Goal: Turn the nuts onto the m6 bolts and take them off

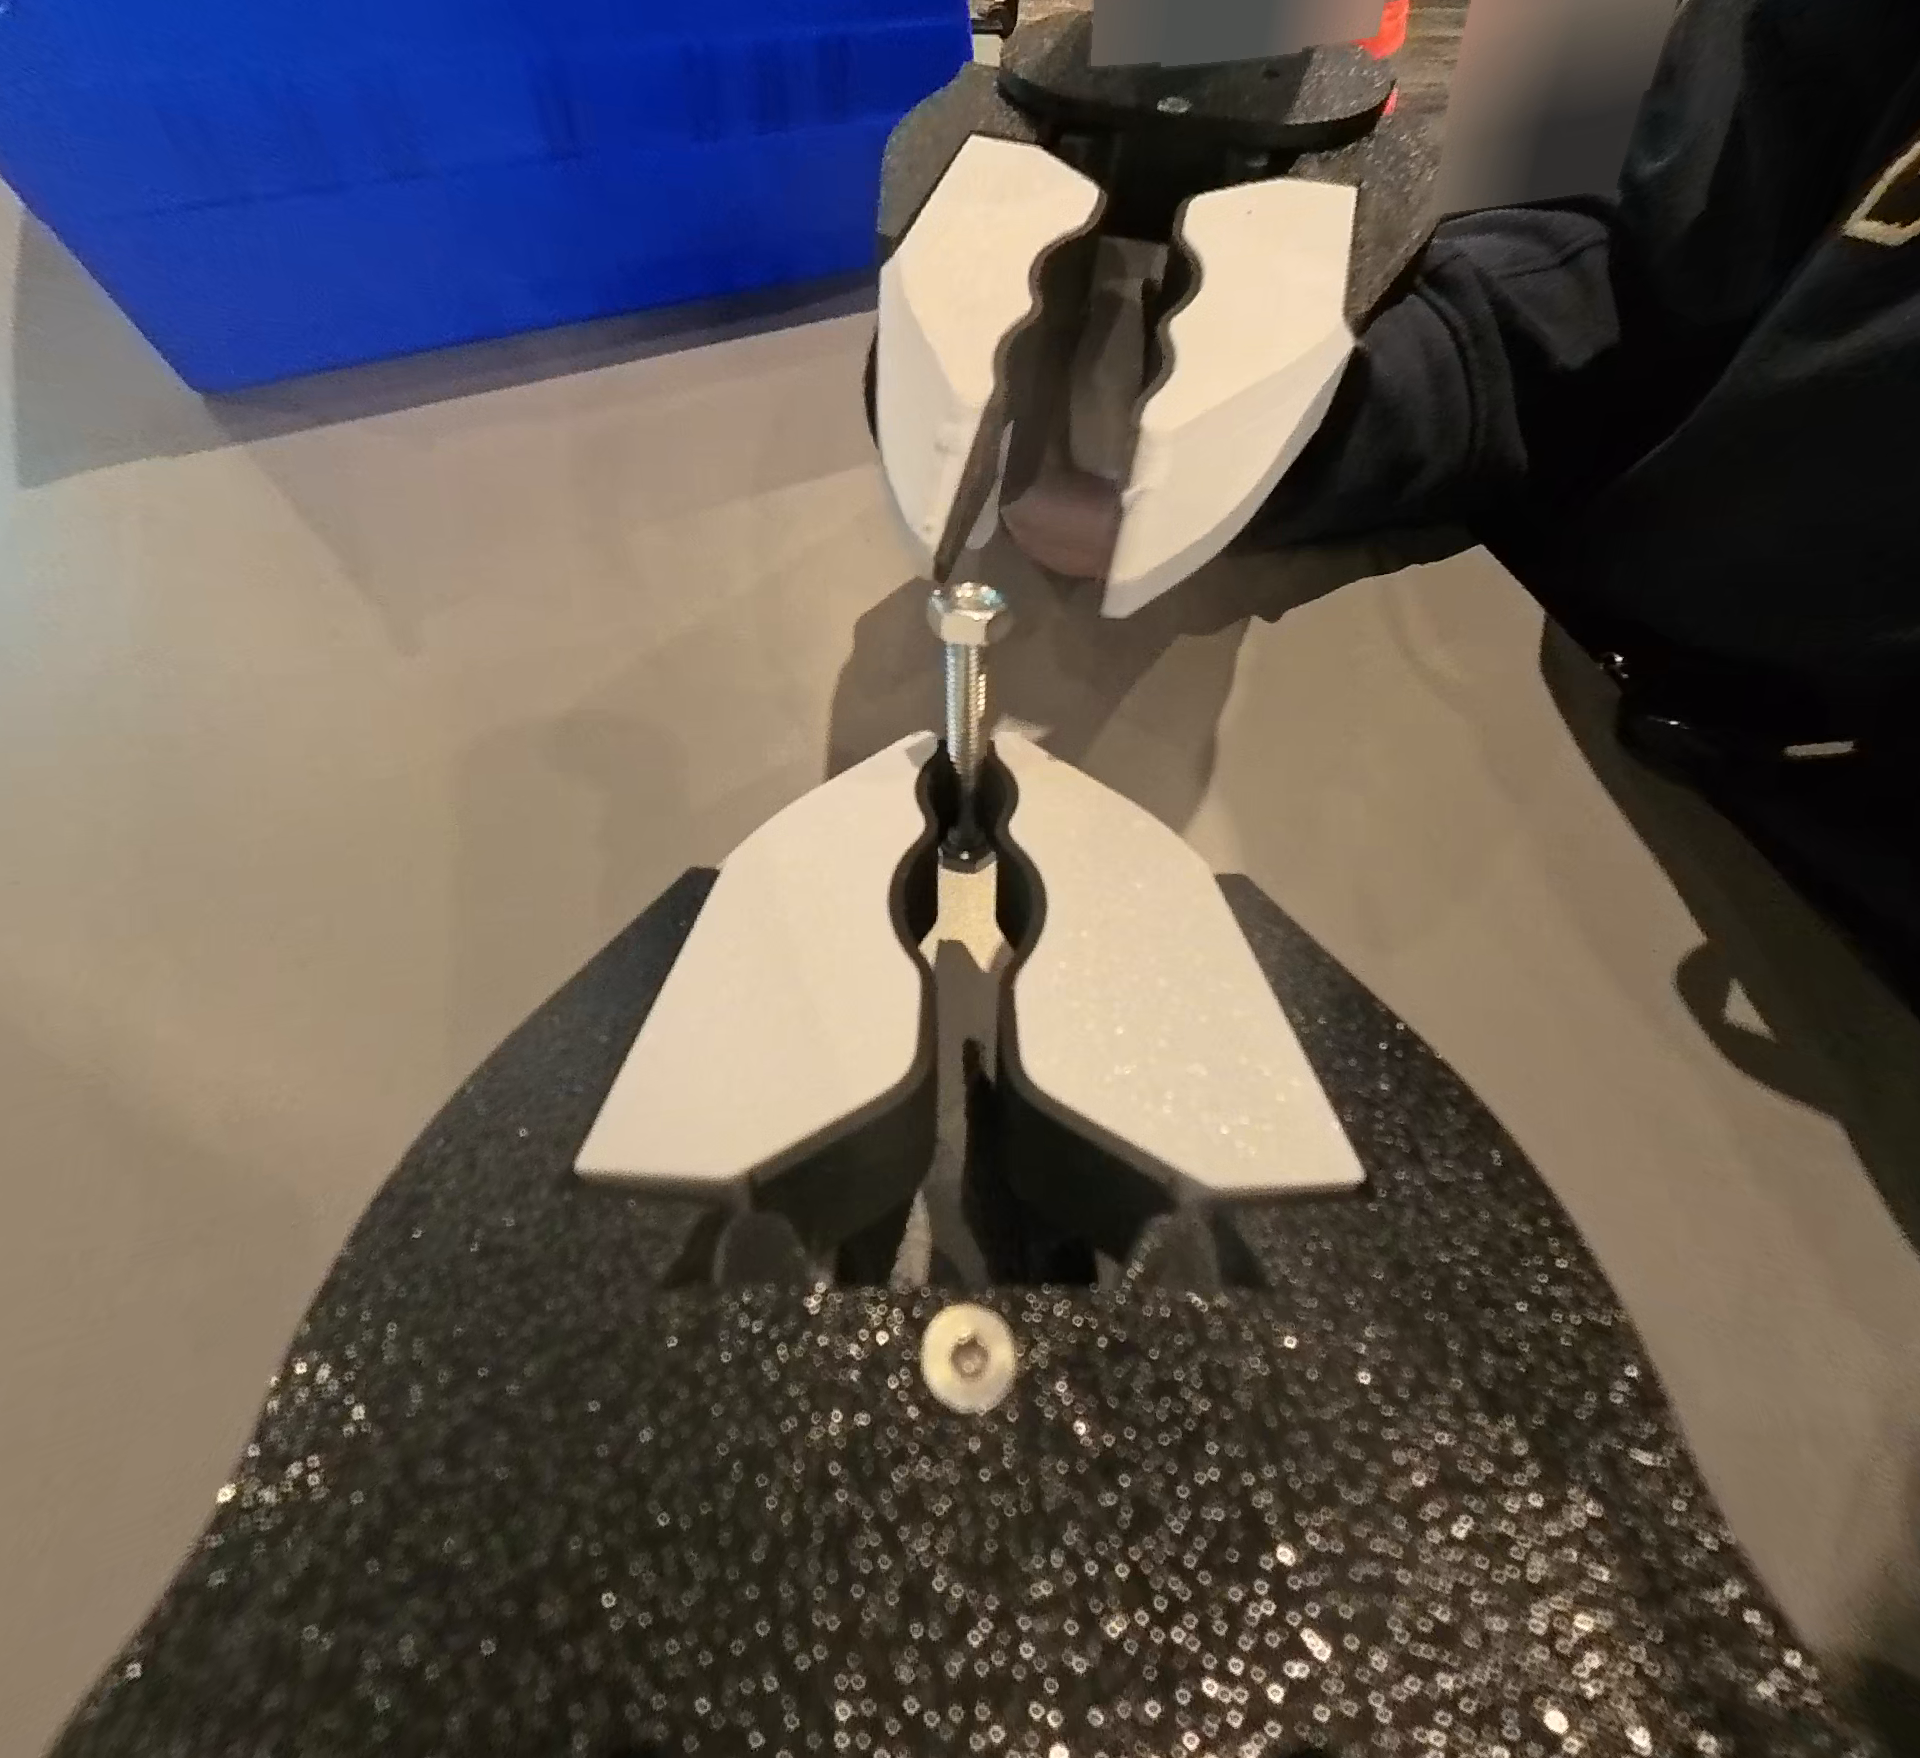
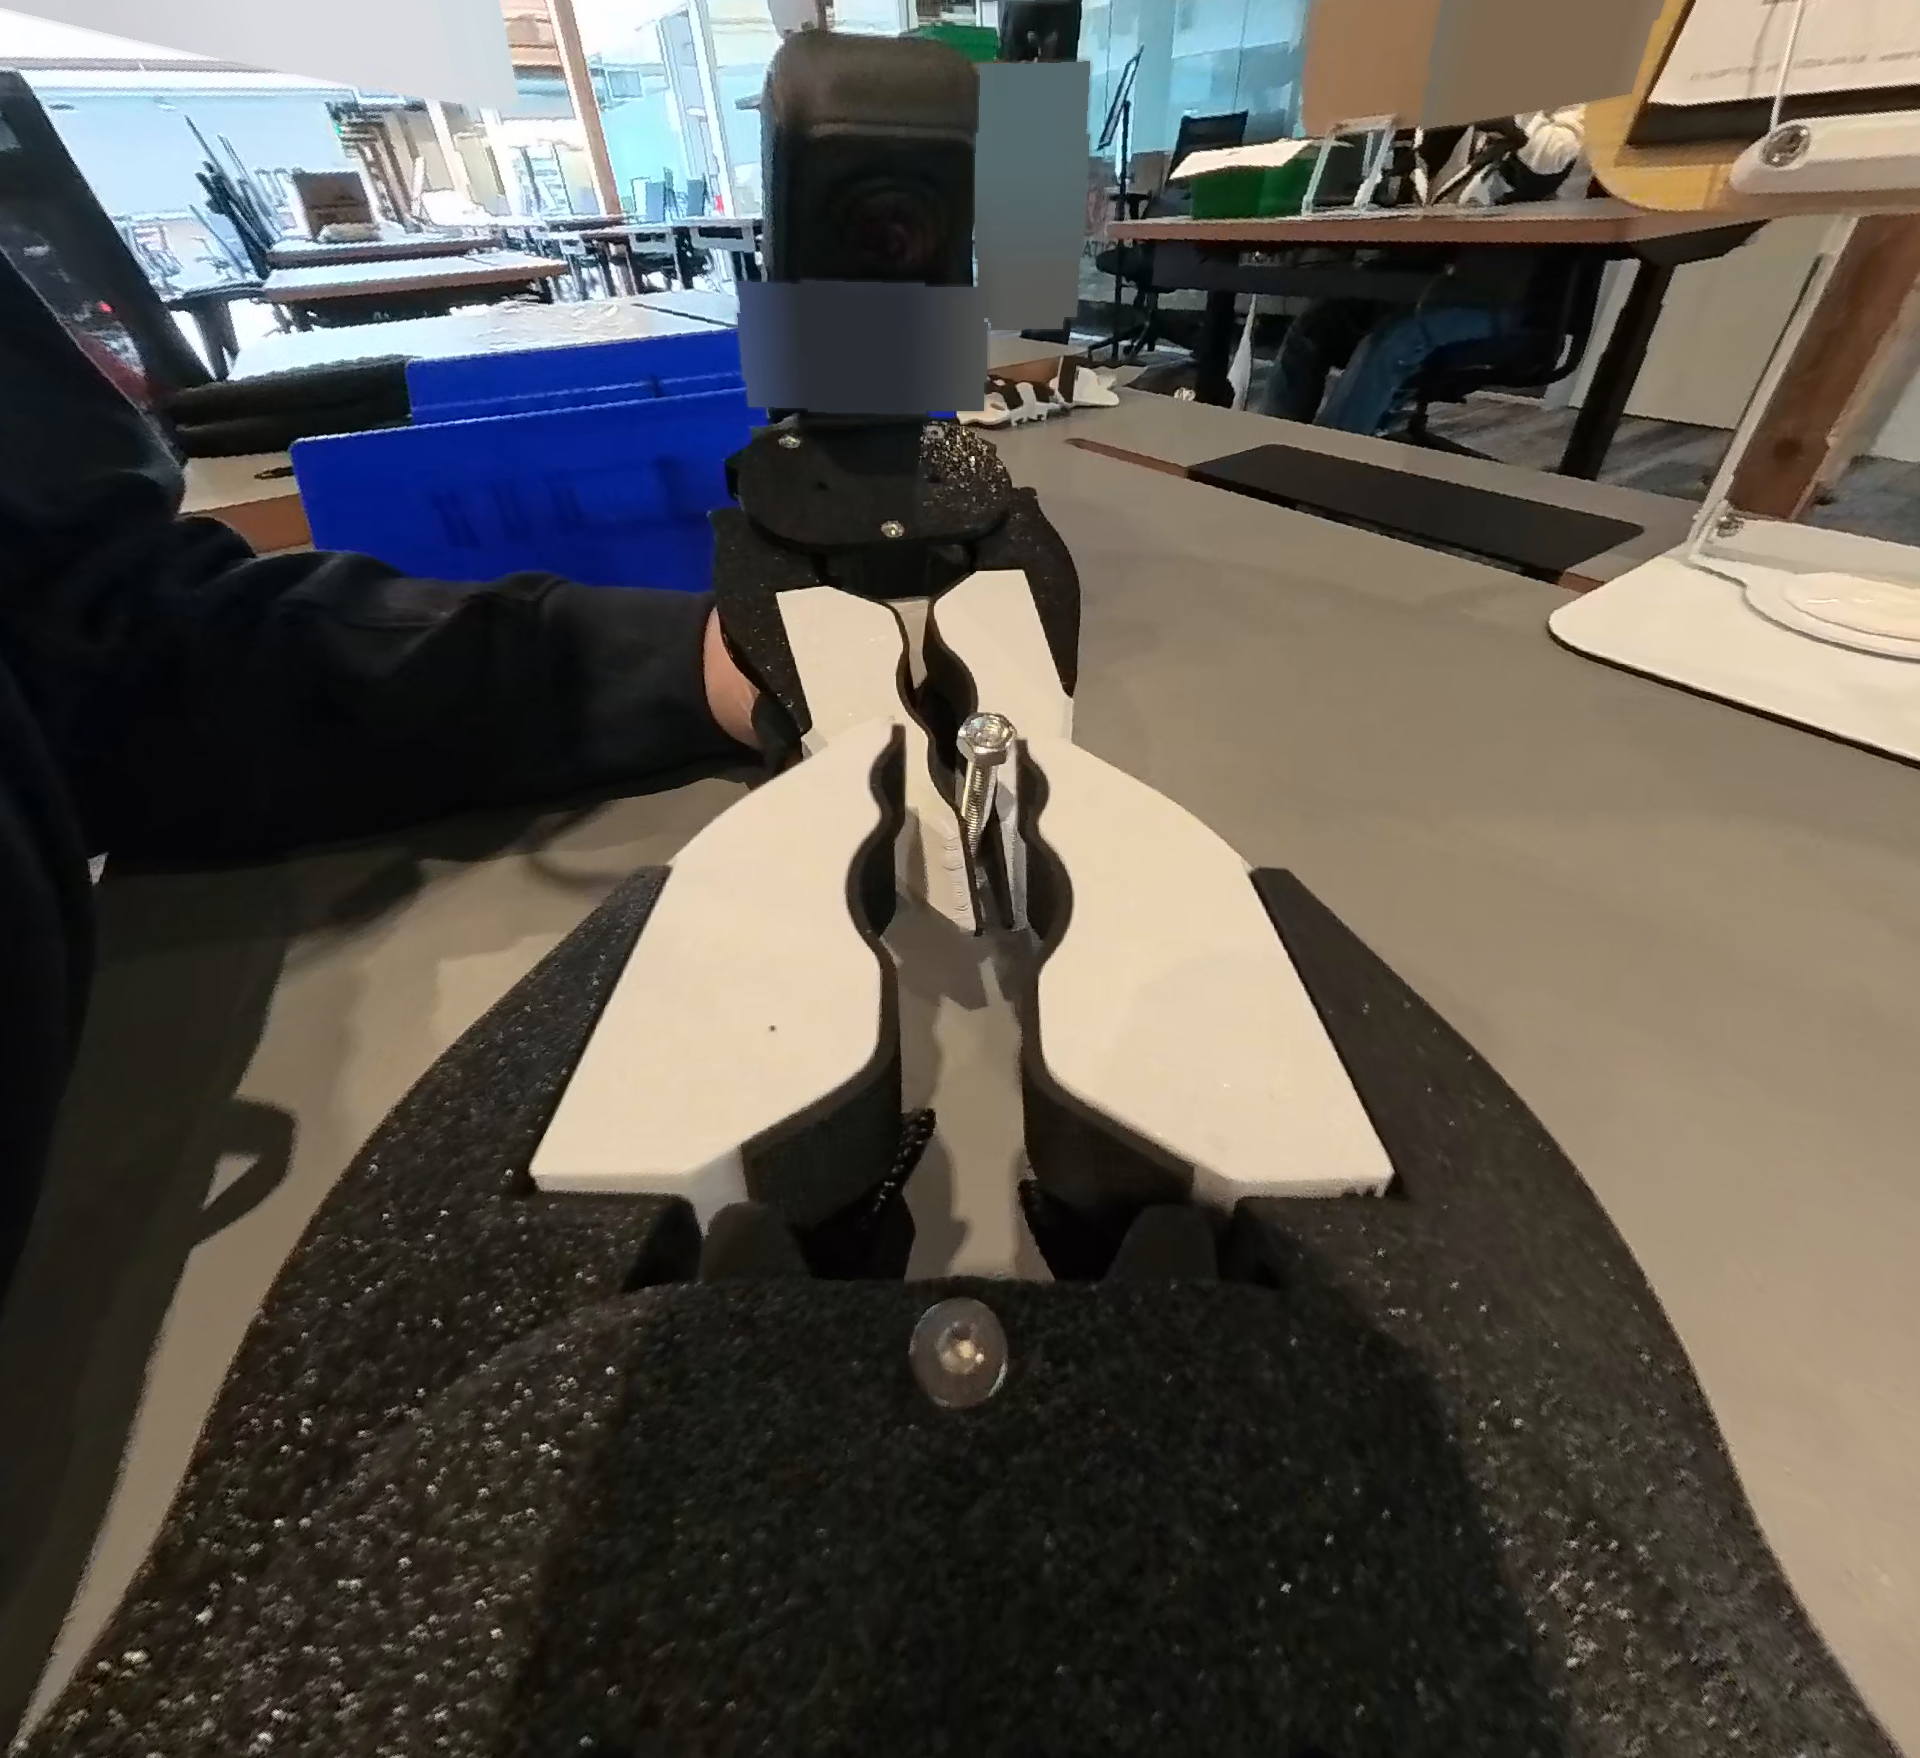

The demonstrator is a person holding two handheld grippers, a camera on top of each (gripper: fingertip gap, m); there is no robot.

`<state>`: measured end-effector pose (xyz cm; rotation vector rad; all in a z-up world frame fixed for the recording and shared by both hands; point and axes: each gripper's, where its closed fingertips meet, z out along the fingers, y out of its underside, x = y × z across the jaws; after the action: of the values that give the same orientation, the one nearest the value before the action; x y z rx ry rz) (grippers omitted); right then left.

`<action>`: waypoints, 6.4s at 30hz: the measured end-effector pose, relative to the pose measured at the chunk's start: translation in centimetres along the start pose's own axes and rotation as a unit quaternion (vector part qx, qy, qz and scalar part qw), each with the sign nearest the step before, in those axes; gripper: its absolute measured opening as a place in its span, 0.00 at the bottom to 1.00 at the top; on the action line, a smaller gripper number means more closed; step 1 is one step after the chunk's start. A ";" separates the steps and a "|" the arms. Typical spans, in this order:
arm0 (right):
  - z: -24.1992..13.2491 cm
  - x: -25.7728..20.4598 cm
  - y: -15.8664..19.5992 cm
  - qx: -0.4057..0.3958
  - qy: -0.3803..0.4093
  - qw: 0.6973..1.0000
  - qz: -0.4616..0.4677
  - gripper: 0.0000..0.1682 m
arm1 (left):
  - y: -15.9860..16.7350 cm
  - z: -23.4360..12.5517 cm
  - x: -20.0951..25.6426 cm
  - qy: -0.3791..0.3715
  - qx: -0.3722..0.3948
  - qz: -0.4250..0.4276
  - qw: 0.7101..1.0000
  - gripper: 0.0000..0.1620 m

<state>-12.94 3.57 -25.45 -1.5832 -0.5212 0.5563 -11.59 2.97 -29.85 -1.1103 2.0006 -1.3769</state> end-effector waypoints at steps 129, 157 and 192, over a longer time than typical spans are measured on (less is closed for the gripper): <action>0.4 0.0 0.9 -0.042 0.003 0.999 0.003 0.18 | -0.1 0.0 0.1 0.004 -0.005 -0.001 1.000 0.03; 0.9 0.5 0.7 -0.032 0.013 0.999 -0.001 0.06 | 0.2 0.3 0.3 0.007 -0.013 0.003 1.000 0.03; -26.0 28.2 7.2 -0.587 0.288 0.743 0.144 0.03 | -3.0 -3.7 -2.3 -0.040 0.157 -0.056 0.985 0.39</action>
<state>25.38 0.62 -32.23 -2.9391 -0.0856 -0.1782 -12.01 6.33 -25.78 -1.1239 1.6159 -1.6118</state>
